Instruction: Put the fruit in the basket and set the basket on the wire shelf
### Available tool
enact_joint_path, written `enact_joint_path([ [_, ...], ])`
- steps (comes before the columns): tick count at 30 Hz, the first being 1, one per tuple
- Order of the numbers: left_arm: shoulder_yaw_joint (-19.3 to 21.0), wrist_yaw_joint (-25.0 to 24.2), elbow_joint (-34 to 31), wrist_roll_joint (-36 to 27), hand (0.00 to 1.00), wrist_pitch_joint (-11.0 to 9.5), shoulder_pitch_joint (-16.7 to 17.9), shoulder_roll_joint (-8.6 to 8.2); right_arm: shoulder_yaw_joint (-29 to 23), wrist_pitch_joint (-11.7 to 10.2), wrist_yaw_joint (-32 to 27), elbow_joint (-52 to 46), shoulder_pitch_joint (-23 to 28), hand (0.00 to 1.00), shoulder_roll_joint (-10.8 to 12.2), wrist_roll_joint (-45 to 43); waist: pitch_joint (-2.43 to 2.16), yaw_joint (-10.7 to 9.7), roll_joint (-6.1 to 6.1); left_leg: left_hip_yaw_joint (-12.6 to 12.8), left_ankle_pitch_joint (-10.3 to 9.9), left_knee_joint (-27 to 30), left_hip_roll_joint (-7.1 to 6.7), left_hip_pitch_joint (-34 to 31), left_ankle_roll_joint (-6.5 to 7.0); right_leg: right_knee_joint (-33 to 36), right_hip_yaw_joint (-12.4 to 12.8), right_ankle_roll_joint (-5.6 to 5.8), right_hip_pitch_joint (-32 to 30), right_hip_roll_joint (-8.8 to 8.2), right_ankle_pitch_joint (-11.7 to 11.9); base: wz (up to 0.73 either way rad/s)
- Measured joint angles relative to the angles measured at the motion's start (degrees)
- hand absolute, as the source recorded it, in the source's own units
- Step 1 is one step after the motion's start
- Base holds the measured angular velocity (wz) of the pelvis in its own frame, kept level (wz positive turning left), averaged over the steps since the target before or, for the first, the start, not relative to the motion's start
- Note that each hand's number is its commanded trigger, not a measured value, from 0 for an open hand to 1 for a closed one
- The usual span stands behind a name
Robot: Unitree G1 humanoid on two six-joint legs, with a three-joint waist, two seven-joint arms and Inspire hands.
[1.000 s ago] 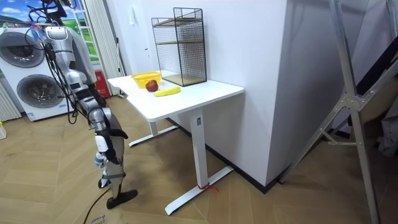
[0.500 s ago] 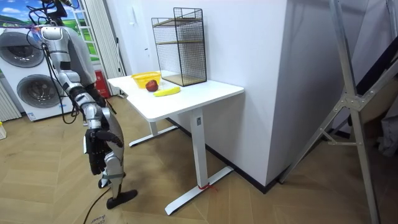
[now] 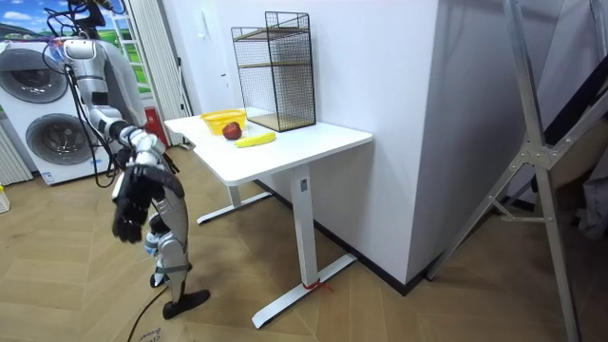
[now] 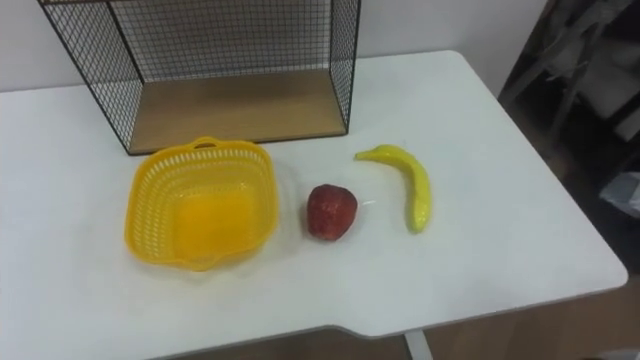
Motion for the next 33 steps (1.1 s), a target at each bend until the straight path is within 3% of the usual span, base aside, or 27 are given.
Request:
enact_joint_path([
  [3,-3.5,0.5,1.4,0.0,0.00,-0.3,-0.7,0.37,6.0,-0.4,0.4,-4.5,0.3,0.00,-1.4,-7.5,0.24,1.4,-0.63,0.2,0.0,0.0,0.06,0.1,0.00,-0.1,0.0,-0.06,0.0,0.00,0.0,-0.02],
  [7,-5.2,-0.4,2.2,0.1,0.00,-0.3,-0.6,0.45,11.6,-0.6,4.8,-9.7,0.2,0.00,-1.6,-11.7,-0.05,3.5,-0.72,0.6,0.0,-0.3,0.11,0.1,0.00,-1.1,0.3,0.04,0.2,0.07,0.6,-0.05],
  [13,-7.3,-1.9,2.3,0.1,0.00,-0.3,-0.7,0.70,21.2,-0.6,18.4,-9.9,0.1,0.00,-2.6,-10.9,0.01,4.7,-1.05,0.4,0.0,-0.4,0.11,-0.2,0.00,-1.8,0.3,0.11,0.5,0.10,1.1,0.00],
  [15,-7.9,-2.0,2.6,0.1,0.00,-0.3,-1.0,0.65,24.8,0.3,25.0,-9.4,0.1,0.00,-2.9,-8.9,-0.03,4.7,-1.08,0.3,0.0,-0.5,0.16,0.3,0.00,-1.9,-0.1,0.09,1.1,0.09,1.2,0.05],
  [18,-8.3,-2.4,1.6,0.5,0.00,-0.3,-1.5,0.70,27.9,0.9,33.1,-9.0,0.1,0.00,-3.0,-8.8,0.00,4.8,-1.14,0.2,0.0,-0.7,0.26,0.3,0.00,-1.9,-0.3,0.02,1.3,0.13,1.2,0.02],
  [24,-8.8,-3.3,-0.1,0.5,0.00,-0.3,-1.9,0.90,32.4,1.4,43.6,-6.5,0.0,0.00,-3.7,-9.2,0.13,6.1,-1.39,0.2,0.0,-0.7,0.30,0.4,0.01,-1.9,-0.4,-0.06,1.4,0.13,1.3,0.00],
  [26,-8.8,-3.3,-0.1,0.5,0.00,-0.3,-1.9,0.91,33.4,2.6,47.6,-6.0,0.0,0.00,-3.7,-9.4,0.16,6.4,-1.44,0.2,0.0,-0.7,0.30,0.4,0.01,-1.9,-0.4,-0.03,1.5,0.12,1.3,0.00],
  [33,-8.9,-4.9,-0.2,0.5,0.00,-0.3,-1.9,0.92,34.4,2.6,54.3,-4.6,-0.4,0.00,-3.7,-13.7,0.24,6.8,-1.54,-0.6,0.0,-0.3,0.29,0.2,0.02,-2.0,-1.0,-0.04,1.9,0.11,1.4,0.05],
])
